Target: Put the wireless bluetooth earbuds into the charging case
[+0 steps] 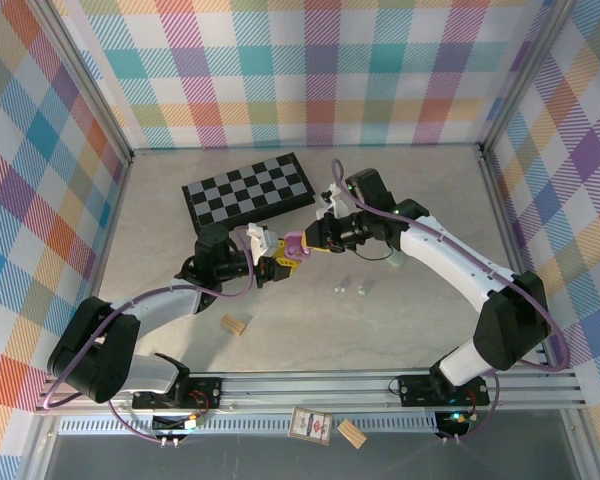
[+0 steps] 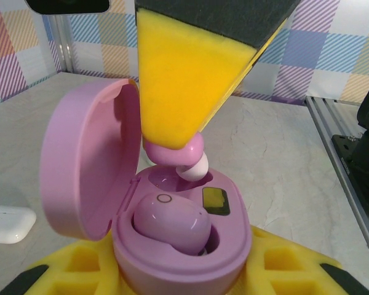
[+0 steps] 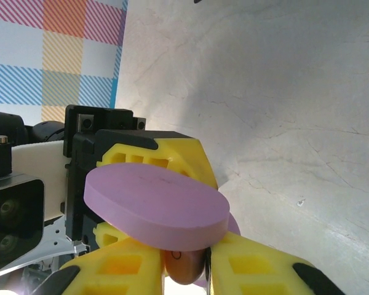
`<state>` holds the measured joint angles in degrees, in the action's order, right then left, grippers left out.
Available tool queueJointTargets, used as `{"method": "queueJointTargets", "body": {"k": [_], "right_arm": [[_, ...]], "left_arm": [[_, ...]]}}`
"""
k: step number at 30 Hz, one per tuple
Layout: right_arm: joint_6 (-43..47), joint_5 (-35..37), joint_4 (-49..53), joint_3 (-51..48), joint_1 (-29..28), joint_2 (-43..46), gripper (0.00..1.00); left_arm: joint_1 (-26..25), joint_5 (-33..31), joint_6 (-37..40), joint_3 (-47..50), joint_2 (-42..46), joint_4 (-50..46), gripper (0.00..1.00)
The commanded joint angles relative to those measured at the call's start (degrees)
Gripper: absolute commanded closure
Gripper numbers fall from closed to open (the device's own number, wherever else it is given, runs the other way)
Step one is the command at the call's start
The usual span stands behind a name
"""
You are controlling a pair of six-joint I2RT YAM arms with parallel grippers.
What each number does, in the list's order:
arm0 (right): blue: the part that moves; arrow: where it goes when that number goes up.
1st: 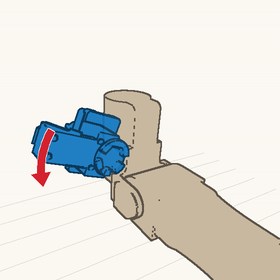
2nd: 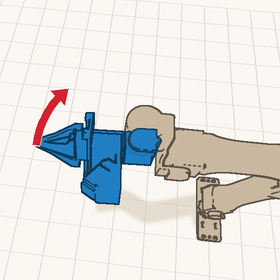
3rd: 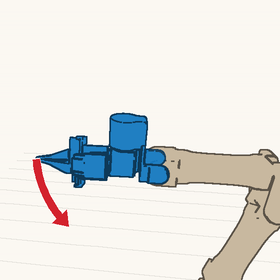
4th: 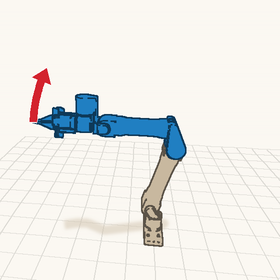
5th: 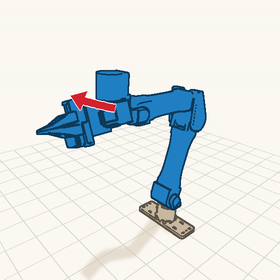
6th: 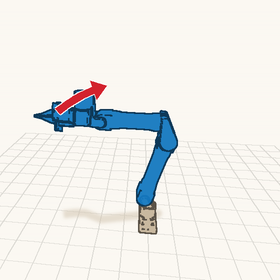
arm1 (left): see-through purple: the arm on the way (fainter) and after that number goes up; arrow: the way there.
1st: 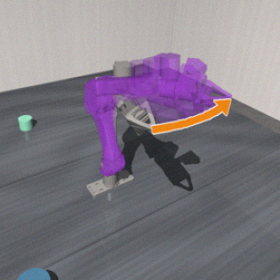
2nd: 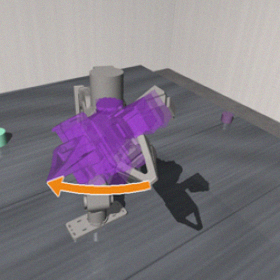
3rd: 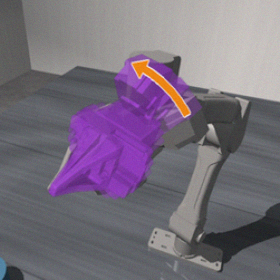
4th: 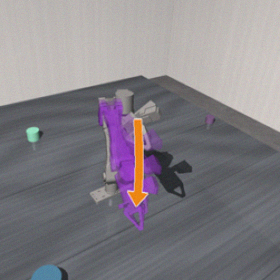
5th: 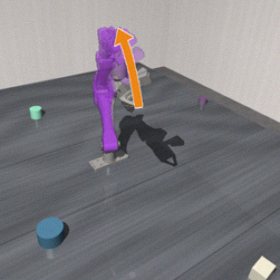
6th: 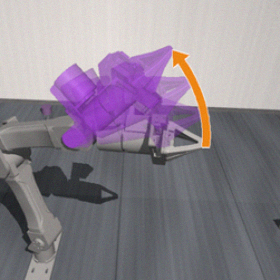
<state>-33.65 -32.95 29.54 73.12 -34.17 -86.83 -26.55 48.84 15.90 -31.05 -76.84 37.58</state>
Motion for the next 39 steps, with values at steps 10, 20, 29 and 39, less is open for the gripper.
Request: {"method": "queueJointTargets", "body": {"k": [10,20,29,39], "right_arm": [[1.3,-1.1,-1.9,0.0,-0.7,0.0,0.7],[6.8,0.5,-1.7,-1.0,-0.7,5.9,0.5],[4.9,8.2,-3.5,0.8,-0.6,8.2,0.18],[2.4,9.6,0.3,4.5,-0.4,2.4,0.17]], "left_arm": [[-0.7,2.4,0.0,-2.1,2.0,1.4,0.71],[-0.7,1.1,0.2,-0.2,2.5,4.9,0.71],[-0.7,1.6,3.1,1.4,3.9,7.3,0.71],[-0.8,0.3,3.6,1.8,6.6,5.8,0.71]]}}
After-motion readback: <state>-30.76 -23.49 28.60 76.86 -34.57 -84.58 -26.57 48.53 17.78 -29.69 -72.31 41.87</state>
